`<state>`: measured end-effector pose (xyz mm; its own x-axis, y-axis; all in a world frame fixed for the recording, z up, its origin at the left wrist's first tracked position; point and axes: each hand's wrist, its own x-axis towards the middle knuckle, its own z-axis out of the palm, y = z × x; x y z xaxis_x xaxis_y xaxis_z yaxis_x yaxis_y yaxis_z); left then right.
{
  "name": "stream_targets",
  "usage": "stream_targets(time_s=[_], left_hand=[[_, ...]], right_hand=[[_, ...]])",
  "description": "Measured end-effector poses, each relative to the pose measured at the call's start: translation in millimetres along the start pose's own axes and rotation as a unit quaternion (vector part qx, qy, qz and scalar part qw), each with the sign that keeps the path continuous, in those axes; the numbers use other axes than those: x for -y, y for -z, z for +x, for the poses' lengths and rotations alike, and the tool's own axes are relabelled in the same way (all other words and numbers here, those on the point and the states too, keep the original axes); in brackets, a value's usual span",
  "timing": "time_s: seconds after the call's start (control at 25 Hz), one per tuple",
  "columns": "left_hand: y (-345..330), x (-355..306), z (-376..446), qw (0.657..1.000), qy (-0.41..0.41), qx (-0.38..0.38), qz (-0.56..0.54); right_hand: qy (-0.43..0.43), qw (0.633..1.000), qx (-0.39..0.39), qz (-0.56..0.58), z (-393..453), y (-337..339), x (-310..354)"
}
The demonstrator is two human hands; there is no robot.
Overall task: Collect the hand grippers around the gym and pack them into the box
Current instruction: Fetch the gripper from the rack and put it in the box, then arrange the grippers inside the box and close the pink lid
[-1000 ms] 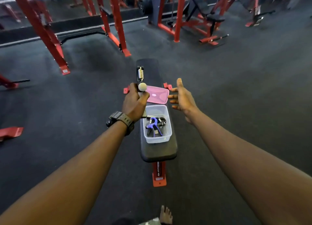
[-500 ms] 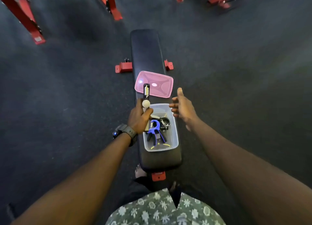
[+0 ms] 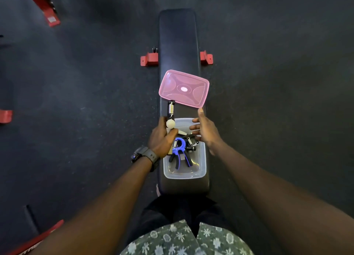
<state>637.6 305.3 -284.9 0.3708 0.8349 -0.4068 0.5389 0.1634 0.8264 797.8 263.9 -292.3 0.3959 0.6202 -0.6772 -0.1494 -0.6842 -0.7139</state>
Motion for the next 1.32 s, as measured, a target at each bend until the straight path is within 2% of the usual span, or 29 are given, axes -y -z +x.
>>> stream_targets(time_s=[0.28,0.44,0.52,0.64,0.72,0.84,0.92,1.0,1.24,1.32], left_hand=[[-9,10,35,1.0,0.012,0.008,0.003],[-13,5,134,0.998,-0.007,0.014,0.064],[-21,10,202,0.993,-0.012,-0.01,0.117],[-41,32,290,0.978,0.006,-0.04,0.205],[-55,54,336,0.968,0.028,-0.037,0.247],[-66,80,378,0.959,0.054,-0.028,0.275],[-70,91,391,0.95,0.049,-0.045,0.304],[-72,98,400,0.933,0.032,-0.068,0.351],[-74,101,403,0.886,0.012,-0.093,0.454],[-70,97,395,0.886,-0.01,-0.08,0.457]], right_hand=[[-0.021,1.0,0.01,0.003,22,2,-8],[-0.035,0.999,-0.001,0.032,51,-5,-32],[-0.033,0.999,0.001,0.019,70,-14,-54],[0.022,0.995,0.01,-0.101,97,-28,-91],[0.07,0.975,0.028,-0.211,114,-37,-111],[0.113,0.91,0.067,-0.393,123,-51,-134],[0.112,0.872,0.101,-0.466,123,-59,-150],[0.103,0.86,0.114,-0.487,123,-67,-163],[0.098,0.856,0.095,-0.498,125,-75,-178],[0.099,0.852,0.094,-0.505,123,-78,-179]])
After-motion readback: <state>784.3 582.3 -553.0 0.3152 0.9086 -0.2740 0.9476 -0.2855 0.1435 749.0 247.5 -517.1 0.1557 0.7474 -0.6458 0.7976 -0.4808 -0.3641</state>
